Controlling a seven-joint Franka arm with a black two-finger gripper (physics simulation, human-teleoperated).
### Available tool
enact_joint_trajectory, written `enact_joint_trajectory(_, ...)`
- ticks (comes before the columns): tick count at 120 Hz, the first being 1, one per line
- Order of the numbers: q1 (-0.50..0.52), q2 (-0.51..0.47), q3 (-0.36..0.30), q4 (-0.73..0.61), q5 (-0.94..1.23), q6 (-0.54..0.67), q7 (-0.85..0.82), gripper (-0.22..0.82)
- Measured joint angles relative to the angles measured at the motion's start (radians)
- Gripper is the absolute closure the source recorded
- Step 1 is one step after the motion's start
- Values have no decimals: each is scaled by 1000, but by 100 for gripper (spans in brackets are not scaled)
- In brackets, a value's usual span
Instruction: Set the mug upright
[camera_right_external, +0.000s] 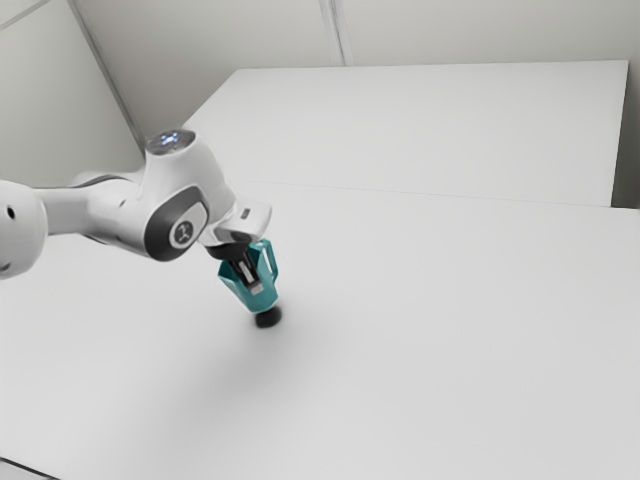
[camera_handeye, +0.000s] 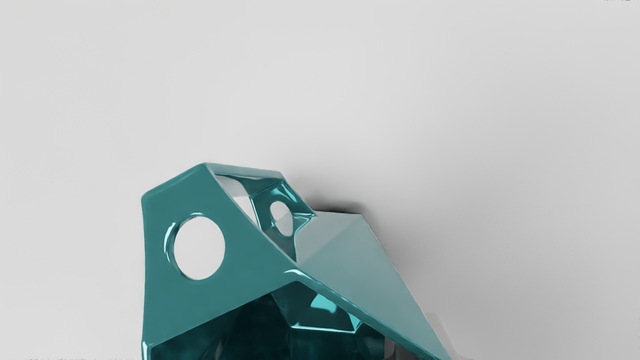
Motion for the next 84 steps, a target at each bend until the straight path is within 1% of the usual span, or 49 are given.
enact_joint_trajectory(27,1,29,-17,-13,0,19,-96,78)
enact_joint_trajectory(84,1,66,-30,-13,0,-1,-237,78)
